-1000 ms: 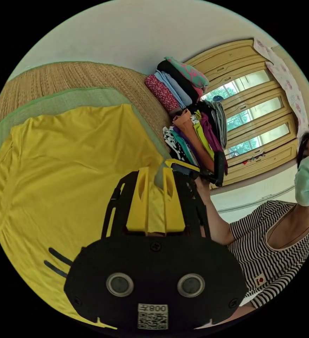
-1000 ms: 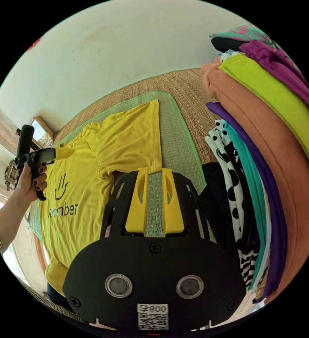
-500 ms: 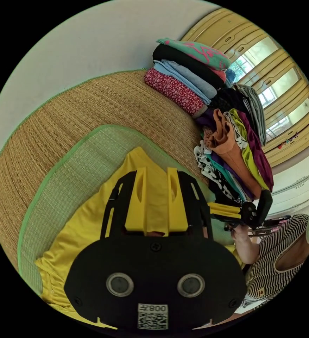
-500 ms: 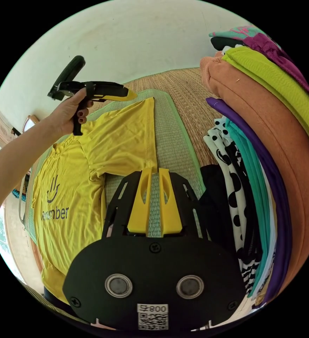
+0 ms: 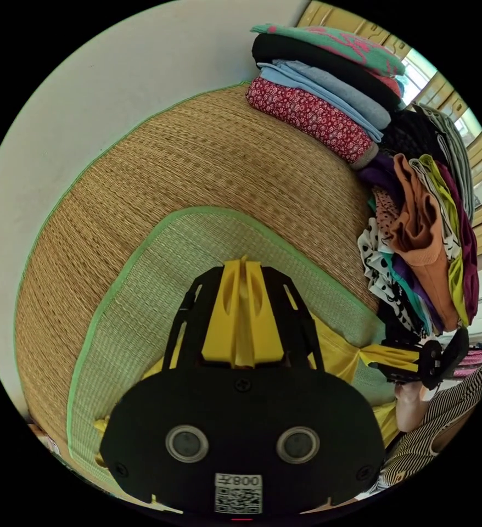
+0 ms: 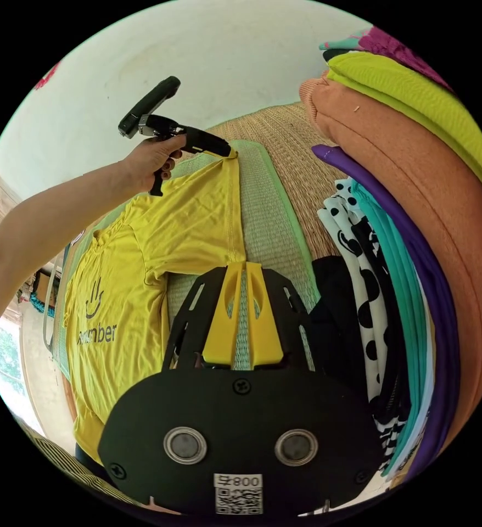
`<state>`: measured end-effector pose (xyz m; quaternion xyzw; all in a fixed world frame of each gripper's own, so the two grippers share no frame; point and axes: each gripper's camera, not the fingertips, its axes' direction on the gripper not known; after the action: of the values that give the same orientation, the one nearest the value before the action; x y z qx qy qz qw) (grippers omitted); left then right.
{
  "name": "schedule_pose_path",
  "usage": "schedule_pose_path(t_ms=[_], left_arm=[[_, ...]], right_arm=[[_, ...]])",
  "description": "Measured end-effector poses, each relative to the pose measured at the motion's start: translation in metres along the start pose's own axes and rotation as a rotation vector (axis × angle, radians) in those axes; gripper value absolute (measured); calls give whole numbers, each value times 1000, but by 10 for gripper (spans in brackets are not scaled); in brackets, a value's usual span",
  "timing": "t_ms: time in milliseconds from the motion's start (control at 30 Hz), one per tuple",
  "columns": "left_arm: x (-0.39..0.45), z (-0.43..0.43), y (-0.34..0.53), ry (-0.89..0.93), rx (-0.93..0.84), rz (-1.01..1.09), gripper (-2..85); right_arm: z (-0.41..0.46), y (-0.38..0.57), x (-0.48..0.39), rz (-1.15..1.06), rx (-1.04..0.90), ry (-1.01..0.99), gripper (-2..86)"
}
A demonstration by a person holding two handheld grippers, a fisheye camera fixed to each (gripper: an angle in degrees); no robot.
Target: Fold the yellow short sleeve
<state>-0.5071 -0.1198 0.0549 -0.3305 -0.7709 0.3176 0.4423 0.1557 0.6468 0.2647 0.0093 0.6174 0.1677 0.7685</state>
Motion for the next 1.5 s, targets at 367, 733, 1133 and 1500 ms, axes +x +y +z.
schedule_pose_path(t_ms=[367,733,1133,1500], left_arm=[[-11,-109,19,133,193,-66,15],[-76,-186,126,188,275,-303,14],[-127,-194,183,197,246,-443,20],[-139,-211,211,229,289,-491,32]], right_arm=[[-25,-29,-8,-52,138,-93,2],[-30,-65,-48,-388,111,-556,3],[-12,-102,-121,-595,-115,-556,2],[-1,-126,-171,-691,-334,-559,2]])
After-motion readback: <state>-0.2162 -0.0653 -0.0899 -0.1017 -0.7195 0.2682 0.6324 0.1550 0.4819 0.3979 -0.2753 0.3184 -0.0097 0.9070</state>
